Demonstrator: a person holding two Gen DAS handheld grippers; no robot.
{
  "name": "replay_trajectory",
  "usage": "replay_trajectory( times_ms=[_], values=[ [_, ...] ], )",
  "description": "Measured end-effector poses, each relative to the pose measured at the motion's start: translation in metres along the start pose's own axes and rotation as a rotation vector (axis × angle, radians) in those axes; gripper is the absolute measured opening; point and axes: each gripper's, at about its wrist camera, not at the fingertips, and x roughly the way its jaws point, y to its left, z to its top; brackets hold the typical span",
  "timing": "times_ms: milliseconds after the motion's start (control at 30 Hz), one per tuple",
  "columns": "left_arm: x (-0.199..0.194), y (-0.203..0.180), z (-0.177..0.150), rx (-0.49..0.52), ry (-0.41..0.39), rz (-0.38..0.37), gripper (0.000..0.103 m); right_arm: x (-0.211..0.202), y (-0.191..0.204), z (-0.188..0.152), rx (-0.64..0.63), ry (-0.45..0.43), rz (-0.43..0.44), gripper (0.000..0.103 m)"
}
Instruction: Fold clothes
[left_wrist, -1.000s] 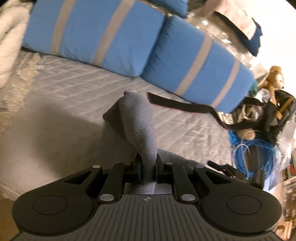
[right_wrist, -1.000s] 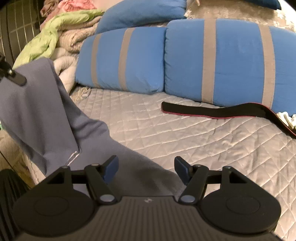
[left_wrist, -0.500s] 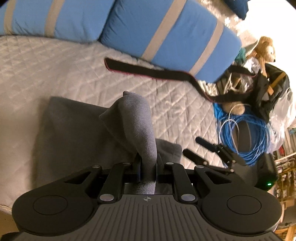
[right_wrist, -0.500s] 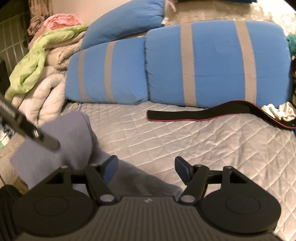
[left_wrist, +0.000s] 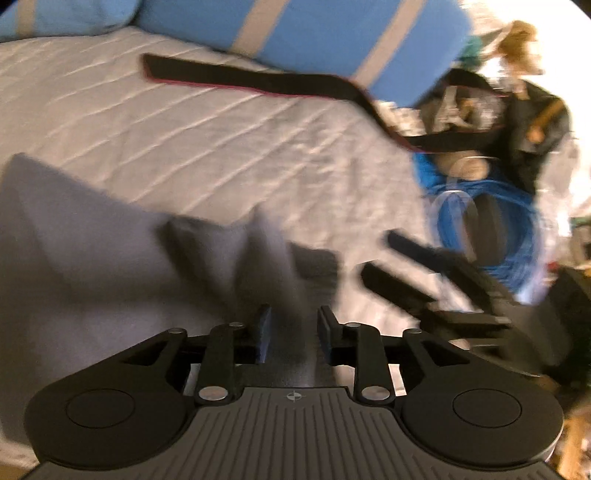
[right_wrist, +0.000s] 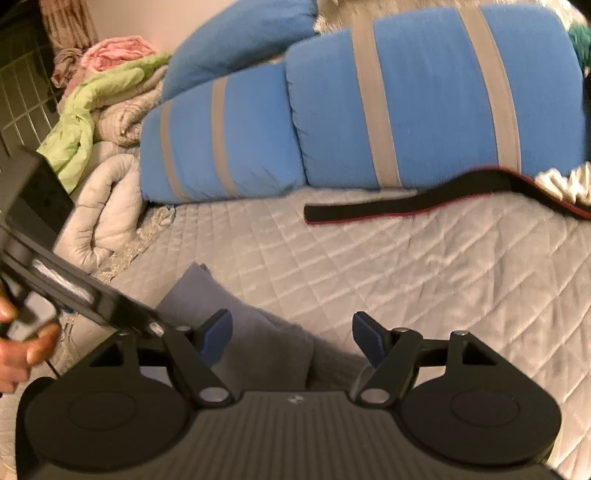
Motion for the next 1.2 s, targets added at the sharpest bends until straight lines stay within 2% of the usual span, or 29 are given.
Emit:
replay_trajectory(
  times_ms=[67, 133, 300, 367, 467, 533, 667, 733, 833, 967, 1100, 1133, 1167, 1200],
  values=[
    [-0.008, 0.0, 0.001, 0.022, -0.028, -0.025, 0.039, 0.004, -0.003, -0.002, 0.026, 0.032, 0.027, 0.082],
    [-0.019, 0.002, 0.0, 0.04, -0.063, -0.015, 0.049, 0.008, -0.006, -0.003, 0.051, 0.064, 0.055, 0.081],
    [-0.042, 0.021, -0.008, 0.052, -0.144, 0.057, 0.051, 0.029, -0.011, -0.013, 0.134, 0.211, 0.163, 0.081],
    [-0.046, 0.033, -0.01, 0.042, -0.158, 0.094, 0.052, 0.039, -0.01, -0.02, 0.14, 0.267, 0.154, 0.08],
    [-0.046, 0.054, -0.012, 0.006, -0.128, 0.112, 0.052, 0.051, -0.009, -0.028, 0.143, 0.311, 0.135, 0.072],
    [-0.047, 0.066, -0.016, -0.023, -0.126, 0.11, 0.052, 0.058, -0.013, -0.033, 0.178, 0.334, 0.137, 0.063],
    [-0.053, 0.083, -0.025, -0.054, -0.128, 0.097, 0.052, 0.069, -0.016, -0.041, 0.225, 0.373, 0.177, 0.016],
    [-0.056, 0.088, -0.027, -0.062, -0.132, 0.092, 0.052, 0.065, -0.016, -0.038, 0.227, 0.366, 0.188, 0.012],
    [-0.059, 0.095, -0.029, -0.076, -0.133, 0.08, 0.052, 0.053, -0.016, -0.029, 0.221, 0.34, 0.21, 0.01],
    [-0.063, 0.109, -0.029, -0.128, -0.124, 0.022, 0.052, 0.043, -0.021, -0.023, 0.232, 0.324, 0.18, 0.01],
    [-0.067, 0.114, -0.03, -0.134, -0.129, 0.038, 0.052, 0.046, -0.026, -0.026, 0.232, 0.345, 0.136, 0.011],
    [-0.068, 0.115, -0.03, -0.138, -0.129, 0.033, 0.052, 0.047, -0.027, -0.027, 0.229, 0.352, 0.126, 0.013],
    [-0.068, 0.115, -0.03, -0.14, -0.129, 0.027, 0.052, 0.047, -0.027, -0.027, 0.217, 0.353, 0.113, 0.025],
    [-0.068, 0.115, -0.029, -0.141, -0.13, 0.023, 0.052, 0.047, -0.027, -0.027, 0.202, 0.353, 0.099, 0.042]
  ],
)
